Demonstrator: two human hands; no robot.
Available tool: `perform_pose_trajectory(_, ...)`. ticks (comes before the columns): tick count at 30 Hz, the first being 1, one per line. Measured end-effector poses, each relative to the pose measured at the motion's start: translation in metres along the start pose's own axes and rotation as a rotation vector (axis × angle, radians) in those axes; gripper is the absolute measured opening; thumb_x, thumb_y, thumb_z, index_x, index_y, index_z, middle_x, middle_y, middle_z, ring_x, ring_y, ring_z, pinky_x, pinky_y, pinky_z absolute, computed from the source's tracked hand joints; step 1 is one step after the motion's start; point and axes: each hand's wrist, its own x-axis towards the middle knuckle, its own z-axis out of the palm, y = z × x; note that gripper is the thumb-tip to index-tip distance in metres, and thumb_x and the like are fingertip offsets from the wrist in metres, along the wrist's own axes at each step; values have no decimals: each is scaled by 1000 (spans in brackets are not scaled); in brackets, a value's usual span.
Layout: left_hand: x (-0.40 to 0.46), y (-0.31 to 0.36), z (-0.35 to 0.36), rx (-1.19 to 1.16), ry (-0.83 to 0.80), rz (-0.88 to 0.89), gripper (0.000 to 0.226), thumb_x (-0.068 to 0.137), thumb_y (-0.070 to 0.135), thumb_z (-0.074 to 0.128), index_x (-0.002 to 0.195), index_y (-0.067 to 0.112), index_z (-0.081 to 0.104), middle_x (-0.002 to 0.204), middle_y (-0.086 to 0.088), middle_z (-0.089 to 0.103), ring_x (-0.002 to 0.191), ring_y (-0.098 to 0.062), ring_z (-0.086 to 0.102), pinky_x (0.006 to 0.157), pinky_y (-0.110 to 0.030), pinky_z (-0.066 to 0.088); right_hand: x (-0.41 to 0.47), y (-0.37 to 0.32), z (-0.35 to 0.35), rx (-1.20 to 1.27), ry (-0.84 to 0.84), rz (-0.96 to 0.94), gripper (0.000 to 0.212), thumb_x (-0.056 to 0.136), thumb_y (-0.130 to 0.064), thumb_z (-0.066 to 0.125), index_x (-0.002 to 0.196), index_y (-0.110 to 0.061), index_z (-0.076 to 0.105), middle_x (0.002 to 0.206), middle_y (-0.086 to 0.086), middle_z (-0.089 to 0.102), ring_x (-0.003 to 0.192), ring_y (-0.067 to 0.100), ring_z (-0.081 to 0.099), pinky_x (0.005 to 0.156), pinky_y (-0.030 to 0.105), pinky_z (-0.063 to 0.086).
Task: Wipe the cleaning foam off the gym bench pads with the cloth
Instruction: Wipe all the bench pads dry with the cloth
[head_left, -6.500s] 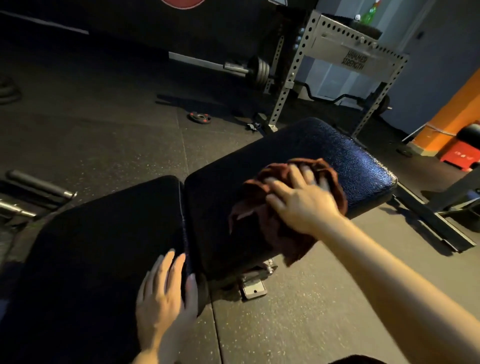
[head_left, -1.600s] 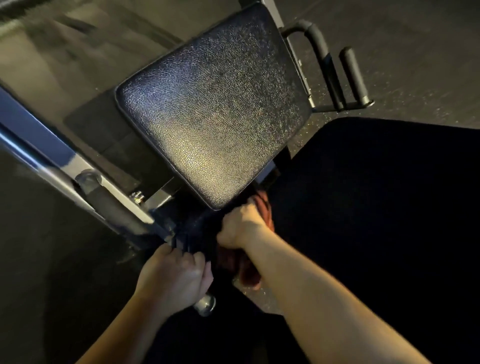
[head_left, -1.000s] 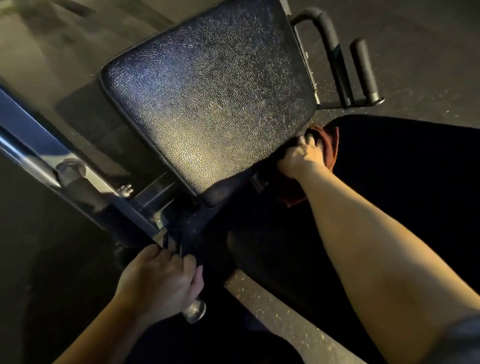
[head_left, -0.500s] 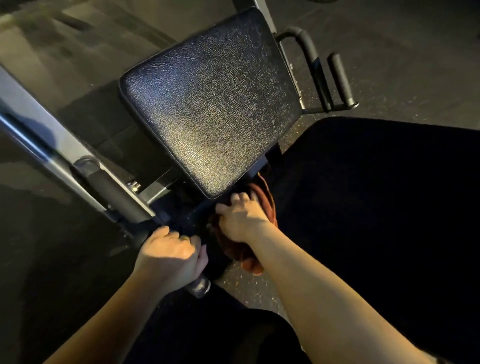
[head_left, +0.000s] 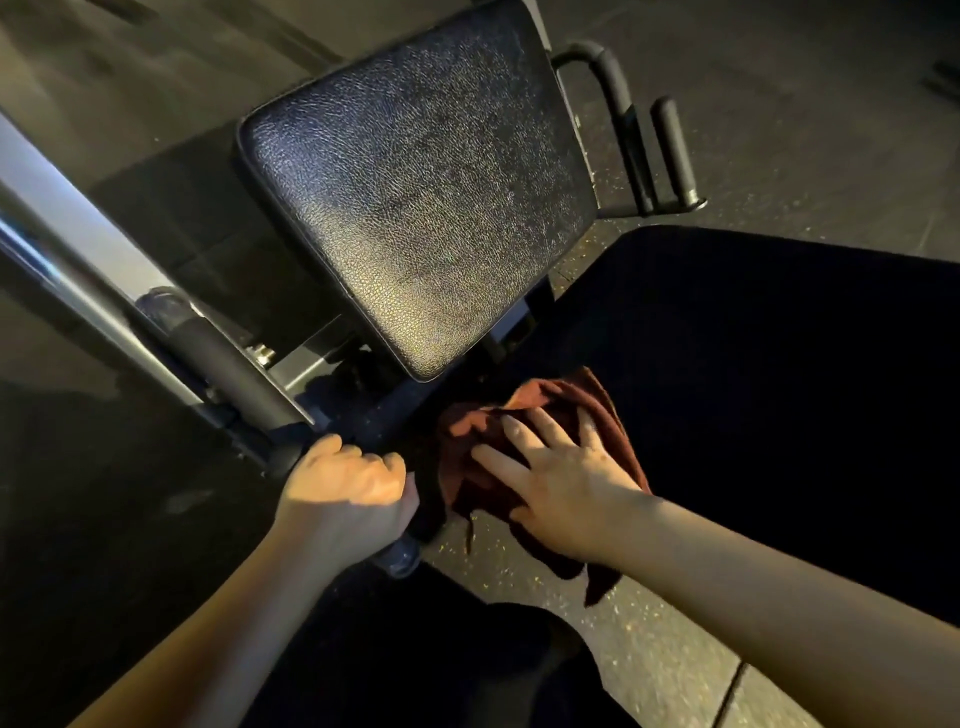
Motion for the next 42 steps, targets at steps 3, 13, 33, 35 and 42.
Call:
perform_pose_trajectory(3, -1, -1, 3, 18, 14, 7, 34, 78, 30, 50, 49, 13, 52, 40, -6, 48, 38, -22, 48, 59, -32, 42, 44, -23, -3, -84, -17, -10, 72, 97, -23, 44, 151, -37, -1, 159, 11, -9, 145, 37, -12, 109, 67, 0)
perform_pose_trajectory(13, -7, -3, 5, 12, 57, 26, 35, 80, 30, 52, 49, 13, 52, 40, -6, 46, 39, -22, 46, 57, -32, 39, 91, -19, -7, 132, 227, 97, 40, 99, -41, 33, 138, -33, 41, 147, 2, 36, 140, 23, 24, 113, 50, 14)
perform_pose_trajectory(33, -5, -4, 3, -67, 28, 33, 43, 79, 33, 37, 42, 13, 46, 33, -5, 43, 32, -22, 45, 52, -31, 38, 27, -16, -1, 75, 67, 273, 79, 93, -62, 36, 153, -25, 0, 160, 2, -15, 146, 32, -12, 111, 64, 0)
perform_pose_trajectory(35, -7, -5, 0, -85, 14, 39, 44, 78, 34, 36, 42, 13, 46, 33, -5, 43, 31, -22, 46, 52, -31, 39, 16, -22, 3, 26, 55, 240, 83, 93, -54, 47, 153, -25, -3, 160, 3, -15, 146, 32, -11, 113, 61, 4)
perform_pose_trajectory(42, -17, -9, -5, -97, 42, 77, 45, 78, 34, 35, 41, 12, 46, 32, -5, 42, 29, -20, 43, 51, -28, 36, -72, 8, 9, -98, 39, 142, 79, 96, -33, 53, 151, -34, -4, 161, -2, -9, 147, 22, -9, 118, 50, 10)
